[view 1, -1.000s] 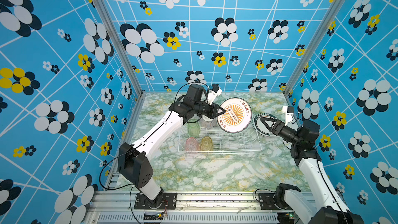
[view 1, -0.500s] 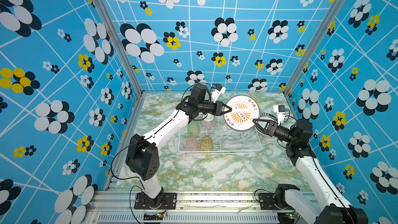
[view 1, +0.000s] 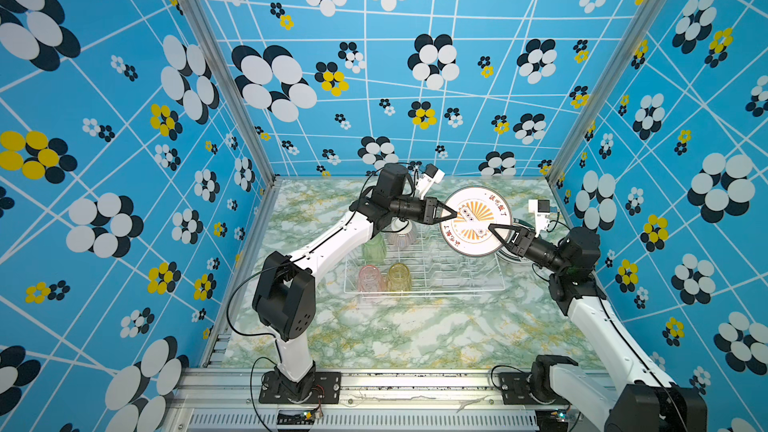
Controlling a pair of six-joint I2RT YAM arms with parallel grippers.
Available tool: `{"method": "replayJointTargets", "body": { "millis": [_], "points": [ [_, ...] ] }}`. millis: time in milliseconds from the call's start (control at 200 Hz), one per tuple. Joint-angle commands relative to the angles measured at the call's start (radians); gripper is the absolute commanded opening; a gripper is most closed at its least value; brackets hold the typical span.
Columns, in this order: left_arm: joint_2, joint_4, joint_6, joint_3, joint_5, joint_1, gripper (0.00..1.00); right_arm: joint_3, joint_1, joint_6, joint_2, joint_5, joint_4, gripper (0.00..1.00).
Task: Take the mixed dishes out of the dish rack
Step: 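Lift the white plate with left gripper while right gripper grasps its edge, then carry the plate toward the plate stack with right gripper while left gripper releases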
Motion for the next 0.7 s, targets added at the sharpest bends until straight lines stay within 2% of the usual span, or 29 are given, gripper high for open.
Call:
{"method": "replayJointTargets", "body": {
  "millis": [0, 120, 305, 415, 470, 570, 695],
  "points": [
    [0.014, 0.038, 0.005, 0.032, 0.024, -0.023, 0.00, 0.034, 0.012, 0.013, -0.023, 0.008, 0.045, 0.00],
    [0.010, 0.032, 0.012, 0.031, 0.020, -0.026, 0.00, 0.050, 0.013, 0.012, -0.032, 0.024, 0.026, 0.00],
    [-0.037, -0.064, 0.096, 0.023, -0.049, -0.030, 0.26, 0.063, 0.013, -0.003, -0.048, 0.078, -0.014, 0.00],
    [-0.083, -0.141, 0.173, 0.009, -0.103, -0.023, 0.34, 0.080, 0.013, -0.006, -0.047, 0.112, -0.039, 0.00],
    [-0.108, -0.190, 0.209, 0.002, -0.136, -0.011, 0.35, 0.092, 0.012, -0.010, -0.048, 0.130, -0.055, 0.00],
    [-0.171, -0.271, 0.267, -0.040, -0.251, 0.027, 0.35, 0.121, 0.011, -0.048, -0.056, 0.201, -0.139, 0.00],
    [-0.268, -0.384, 0.345, -0.112, -0.470, 0.053, 0.35, 0.167, -0.001, -0.142, -0.050, 0.346, -0.315, 0.00]
  ]
}}
